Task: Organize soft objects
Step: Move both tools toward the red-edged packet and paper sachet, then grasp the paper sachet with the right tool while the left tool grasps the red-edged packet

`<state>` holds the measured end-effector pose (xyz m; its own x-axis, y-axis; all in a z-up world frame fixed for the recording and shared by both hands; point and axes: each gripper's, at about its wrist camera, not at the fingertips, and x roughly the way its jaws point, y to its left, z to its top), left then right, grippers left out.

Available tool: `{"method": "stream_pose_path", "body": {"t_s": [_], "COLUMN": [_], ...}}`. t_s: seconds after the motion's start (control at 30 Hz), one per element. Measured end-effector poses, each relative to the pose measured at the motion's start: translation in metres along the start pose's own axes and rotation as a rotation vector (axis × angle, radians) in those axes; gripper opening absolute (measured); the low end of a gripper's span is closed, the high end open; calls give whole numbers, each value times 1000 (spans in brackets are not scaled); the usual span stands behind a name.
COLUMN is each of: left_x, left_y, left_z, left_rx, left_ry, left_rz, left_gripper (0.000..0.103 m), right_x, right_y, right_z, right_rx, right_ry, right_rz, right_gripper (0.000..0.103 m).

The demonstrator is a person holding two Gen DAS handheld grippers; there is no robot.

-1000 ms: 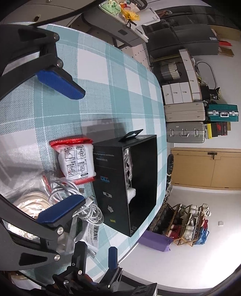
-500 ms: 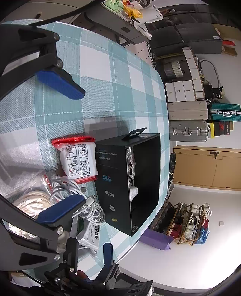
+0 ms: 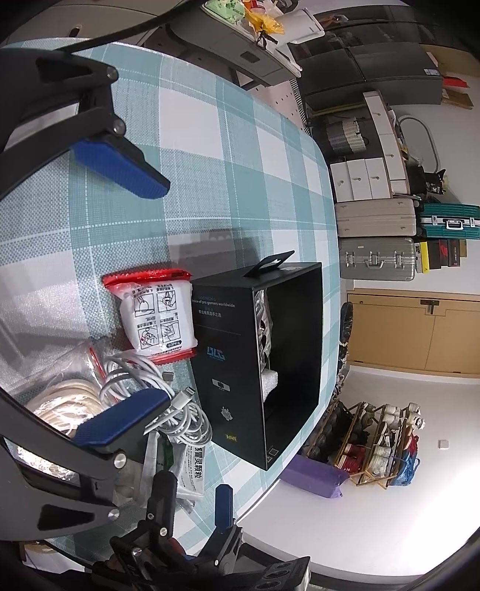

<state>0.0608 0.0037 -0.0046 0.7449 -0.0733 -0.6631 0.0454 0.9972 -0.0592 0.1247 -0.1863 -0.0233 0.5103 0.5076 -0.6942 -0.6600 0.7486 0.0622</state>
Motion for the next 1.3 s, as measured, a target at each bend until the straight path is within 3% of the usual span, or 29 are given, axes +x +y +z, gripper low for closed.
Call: {"method": "stream_pose_path", "body": {"t_s": [0.13, 0.33, 0.77, 0.87, 0.9, 1.3], "left_x": [1, 1, 4, 6, 6, 3], "left_y": [-1, 0, -2, -2, -2, 6], "left_z": [-1, -1, -2, -2, -3, -3], "left_rx": [5, 5, 7, 9, 8, -36], "left_ry": [2, 5, 22, 32, 33, 20], "left_rz": [3, 0, 2, 5, 2, -1], "left_gripper": [103, 103, 103, 103, 103, 103], "right_x": [4, 10, 25, 26, 26, 14], "right_y": [-2, 0, 1, 2, 3, -3], "right_z": [-1, -1, 1, 2, 2, 1], "right_rx": [11, 18, 49, 45, 41, 31], "right_ry": [5, 4, 36, 43, 44, 16], "right_rz": [24, 61, 72, 70, 70, 50], "right_gripper": [97, 81, 79, 70, 62, 59]}}
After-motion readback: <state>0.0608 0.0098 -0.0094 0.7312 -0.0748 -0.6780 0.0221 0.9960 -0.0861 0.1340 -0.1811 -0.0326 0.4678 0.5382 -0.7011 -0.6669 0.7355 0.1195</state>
